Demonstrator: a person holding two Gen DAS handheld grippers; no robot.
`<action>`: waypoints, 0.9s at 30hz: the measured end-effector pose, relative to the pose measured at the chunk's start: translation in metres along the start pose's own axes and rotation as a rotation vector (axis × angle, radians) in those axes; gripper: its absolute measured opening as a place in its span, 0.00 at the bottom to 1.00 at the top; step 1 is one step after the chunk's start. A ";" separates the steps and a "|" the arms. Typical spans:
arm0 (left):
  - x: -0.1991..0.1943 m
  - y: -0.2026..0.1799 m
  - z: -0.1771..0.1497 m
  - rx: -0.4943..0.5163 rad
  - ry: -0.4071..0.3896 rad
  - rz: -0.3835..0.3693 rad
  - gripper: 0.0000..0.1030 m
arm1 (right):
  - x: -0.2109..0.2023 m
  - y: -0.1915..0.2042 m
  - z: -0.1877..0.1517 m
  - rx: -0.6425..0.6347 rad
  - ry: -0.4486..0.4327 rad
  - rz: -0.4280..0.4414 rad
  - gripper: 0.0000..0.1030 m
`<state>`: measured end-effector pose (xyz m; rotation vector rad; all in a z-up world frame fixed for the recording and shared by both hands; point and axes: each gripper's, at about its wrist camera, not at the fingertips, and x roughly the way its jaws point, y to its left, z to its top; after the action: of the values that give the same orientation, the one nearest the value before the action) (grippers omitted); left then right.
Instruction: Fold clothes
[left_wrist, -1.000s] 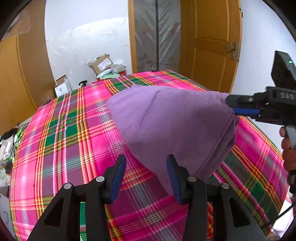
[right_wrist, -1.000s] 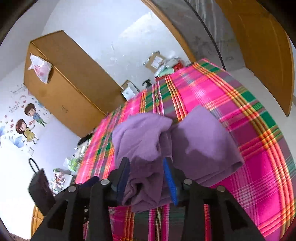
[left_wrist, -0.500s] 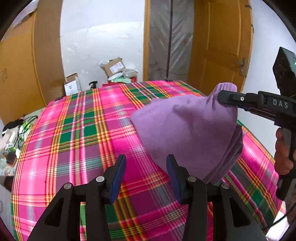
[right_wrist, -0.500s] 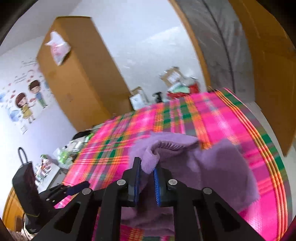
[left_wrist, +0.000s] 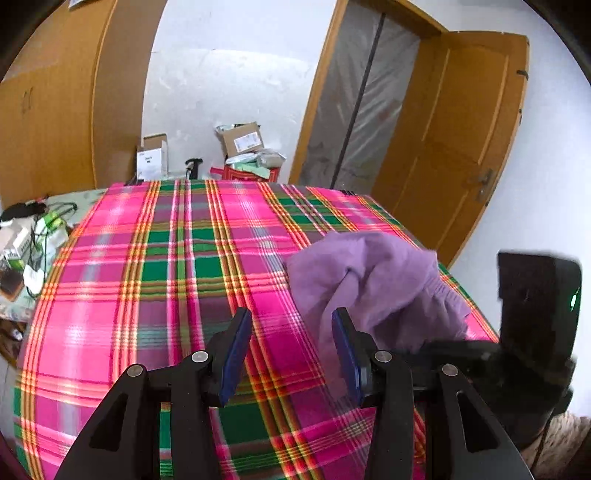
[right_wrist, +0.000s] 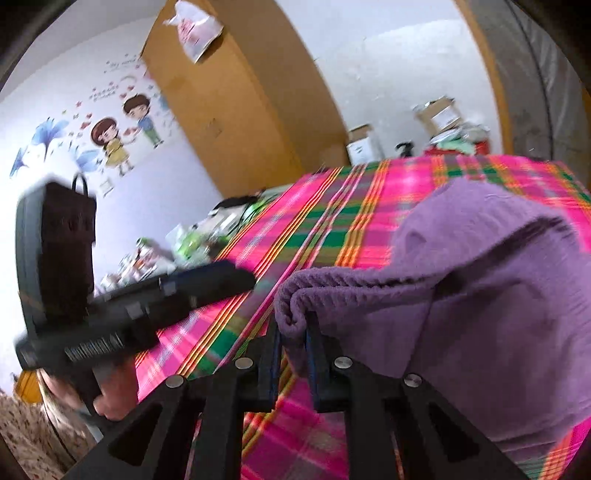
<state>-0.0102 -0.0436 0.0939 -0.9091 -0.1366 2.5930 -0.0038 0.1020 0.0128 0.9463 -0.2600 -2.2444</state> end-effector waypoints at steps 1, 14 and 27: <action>0.000 -0.001 0.000 0.011 -0.001 0.003 0.46 | 0.006 0.004 -0.003 -0.007 0.017 0.008 0.12; 0.011 -0.024 -0.008 0.178 0.047 0.014 0.46 | -0.030 -0.003 -0.030 0.026 0.022 -0.108 0.27; 0.056 -0.089 -0.014 0.361 0.143 -0.030 0.46 | -0.113 -0.083 -0.037 0.268 -0.142 -0.397 0.34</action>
<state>-0.0129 0.0596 0.0695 -0.9405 0.3433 2.4031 0.0362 0.2411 0.0148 1.0507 -0.4817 -2.6952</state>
